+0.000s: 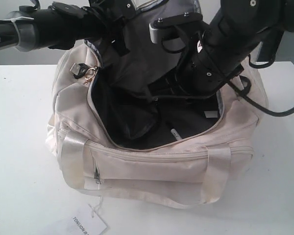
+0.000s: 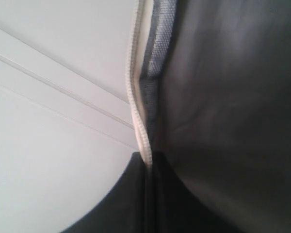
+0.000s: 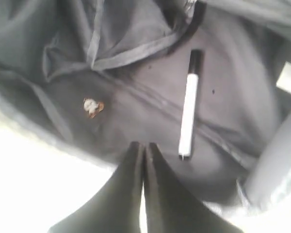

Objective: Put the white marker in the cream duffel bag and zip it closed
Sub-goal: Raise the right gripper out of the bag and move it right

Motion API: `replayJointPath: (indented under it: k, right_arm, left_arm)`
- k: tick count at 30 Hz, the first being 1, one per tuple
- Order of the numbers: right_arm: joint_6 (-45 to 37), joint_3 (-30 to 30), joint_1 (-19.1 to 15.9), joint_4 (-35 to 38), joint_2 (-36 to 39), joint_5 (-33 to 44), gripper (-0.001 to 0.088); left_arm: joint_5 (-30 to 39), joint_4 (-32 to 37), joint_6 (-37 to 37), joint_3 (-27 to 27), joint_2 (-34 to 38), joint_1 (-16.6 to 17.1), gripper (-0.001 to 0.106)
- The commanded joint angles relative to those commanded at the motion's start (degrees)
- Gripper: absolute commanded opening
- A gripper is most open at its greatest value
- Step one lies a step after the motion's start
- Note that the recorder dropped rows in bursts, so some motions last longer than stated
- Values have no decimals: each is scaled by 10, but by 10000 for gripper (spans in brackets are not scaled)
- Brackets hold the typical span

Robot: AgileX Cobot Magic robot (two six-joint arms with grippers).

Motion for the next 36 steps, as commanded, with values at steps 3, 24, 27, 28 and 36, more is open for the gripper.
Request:
replayJointPath:
  k: [3, 24, 27, 28, 36]
  right_arm:
    - [-27, 1, -33, 58, -6, 16, 0]
    - [-150, 92, -278, 186, -120, 32, 0]
    - [-148, 92, -280, 168, -131, 23, 0]
    - [-148, 92, -280, 162, -132, 19, 0]
    - [-152, 92, -280, 161, -135, 19, 0]
  left_arm:
    - [-1, 0, 0, 0, 0, 0, 0]
    - [0, 0, 0, 0, 0, 0, 0]
    - [0, 0, 0, 0, 0, 0, 0]
    - [1, 1, 2, 0, 0, 0, 0]
    - [3, 1, 2, 0, 0, 0, 0]
